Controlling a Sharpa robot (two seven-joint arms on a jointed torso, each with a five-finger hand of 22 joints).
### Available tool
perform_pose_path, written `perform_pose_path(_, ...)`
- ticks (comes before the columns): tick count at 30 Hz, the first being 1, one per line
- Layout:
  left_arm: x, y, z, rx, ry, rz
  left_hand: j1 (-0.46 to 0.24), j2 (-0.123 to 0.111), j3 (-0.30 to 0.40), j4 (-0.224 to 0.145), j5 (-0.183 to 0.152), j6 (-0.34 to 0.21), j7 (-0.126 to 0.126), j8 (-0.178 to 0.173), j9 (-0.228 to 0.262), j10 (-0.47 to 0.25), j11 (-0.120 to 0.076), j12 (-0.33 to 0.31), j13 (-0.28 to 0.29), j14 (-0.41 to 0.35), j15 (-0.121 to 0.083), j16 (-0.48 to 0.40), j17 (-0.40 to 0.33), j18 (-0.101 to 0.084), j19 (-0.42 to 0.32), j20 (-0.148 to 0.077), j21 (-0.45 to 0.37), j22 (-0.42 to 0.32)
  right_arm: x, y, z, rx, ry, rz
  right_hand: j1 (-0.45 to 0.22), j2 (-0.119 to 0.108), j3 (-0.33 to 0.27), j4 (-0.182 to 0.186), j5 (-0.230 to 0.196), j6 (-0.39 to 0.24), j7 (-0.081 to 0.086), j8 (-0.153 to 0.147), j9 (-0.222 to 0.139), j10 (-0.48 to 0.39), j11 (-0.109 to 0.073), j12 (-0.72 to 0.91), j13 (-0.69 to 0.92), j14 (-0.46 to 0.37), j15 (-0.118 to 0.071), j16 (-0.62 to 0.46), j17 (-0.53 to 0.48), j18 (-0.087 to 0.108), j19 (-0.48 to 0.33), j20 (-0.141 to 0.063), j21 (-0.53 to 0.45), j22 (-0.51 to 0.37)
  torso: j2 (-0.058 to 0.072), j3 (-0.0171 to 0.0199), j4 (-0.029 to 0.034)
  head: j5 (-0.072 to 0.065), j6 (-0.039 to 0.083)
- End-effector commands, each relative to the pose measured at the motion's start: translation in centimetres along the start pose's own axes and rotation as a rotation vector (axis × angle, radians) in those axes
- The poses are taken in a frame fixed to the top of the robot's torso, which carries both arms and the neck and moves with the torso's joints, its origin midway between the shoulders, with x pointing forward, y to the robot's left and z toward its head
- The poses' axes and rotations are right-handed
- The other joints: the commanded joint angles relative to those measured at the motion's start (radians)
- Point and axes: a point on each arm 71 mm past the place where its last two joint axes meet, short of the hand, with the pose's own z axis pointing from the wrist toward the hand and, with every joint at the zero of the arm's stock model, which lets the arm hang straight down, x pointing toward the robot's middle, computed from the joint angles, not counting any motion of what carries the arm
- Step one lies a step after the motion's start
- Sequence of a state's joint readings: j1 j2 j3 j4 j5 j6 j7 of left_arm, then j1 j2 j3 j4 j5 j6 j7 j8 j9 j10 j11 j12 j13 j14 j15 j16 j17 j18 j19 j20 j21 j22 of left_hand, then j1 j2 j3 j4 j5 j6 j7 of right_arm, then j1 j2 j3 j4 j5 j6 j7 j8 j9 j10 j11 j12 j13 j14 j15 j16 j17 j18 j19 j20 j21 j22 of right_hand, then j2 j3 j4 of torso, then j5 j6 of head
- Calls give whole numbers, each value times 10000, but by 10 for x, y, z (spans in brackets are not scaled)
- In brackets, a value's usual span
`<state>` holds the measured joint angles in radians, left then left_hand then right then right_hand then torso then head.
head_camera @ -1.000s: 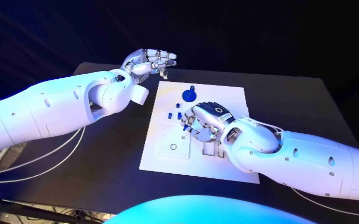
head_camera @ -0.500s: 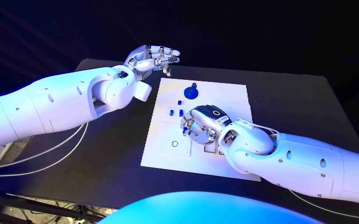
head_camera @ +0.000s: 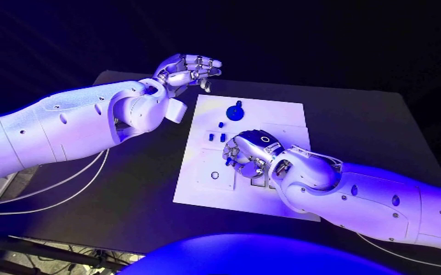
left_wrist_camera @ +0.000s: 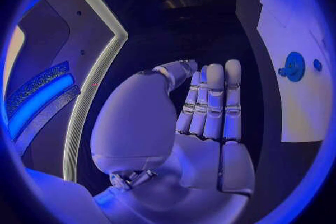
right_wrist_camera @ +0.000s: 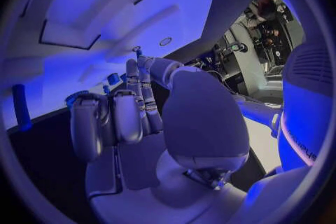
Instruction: Assemble the parts on the task board
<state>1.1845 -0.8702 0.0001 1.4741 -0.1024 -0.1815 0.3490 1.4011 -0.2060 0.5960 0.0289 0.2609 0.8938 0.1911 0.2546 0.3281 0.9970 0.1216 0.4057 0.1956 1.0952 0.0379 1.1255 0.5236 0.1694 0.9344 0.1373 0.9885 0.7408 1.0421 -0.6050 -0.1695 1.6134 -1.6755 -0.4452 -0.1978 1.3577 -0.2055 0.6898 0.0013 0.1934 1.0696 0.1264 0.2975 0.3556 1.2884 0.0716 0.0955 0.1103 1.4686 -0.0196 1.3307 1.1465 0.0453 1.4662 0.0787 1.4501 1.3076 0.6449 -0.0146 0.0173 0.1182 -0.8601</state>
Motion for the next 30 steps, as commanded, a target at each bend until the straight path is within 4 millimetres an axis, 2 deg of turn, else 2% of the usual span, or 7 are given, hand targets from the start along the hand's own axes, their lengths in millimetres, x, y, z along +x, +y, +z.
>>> perform_pose_path(1,2,-1,1,23,106,-101,-25,83,-76,-9,17,-17,22,1,5,-37,-5,45,13,-47,47,-47,-8,158,-27,-5,-32,-9,2,1,0,-90,254,-250,-8,115,8,-66,-9,90,-8,48,11,263,-196,-1,17,296,-74,-18,-8,-180,610,-34,-57,2212,1,2,3,5,-8)
perform_pose_path(30,3,0,1,-38,193,-131,-26,87,-94,-11,20,-25,25,-5,5,-62,-2,68,14,-49,49,-53,-23,159,-19,-2,-56,-29,6,4,3,-33,504,-757,-151,87,-39,-85,-71,94,-14,53,51,278,-198,-50,21,291,-72,-16,-41,-178,607,-32,-66,2213,2,0,4,-16,-34)
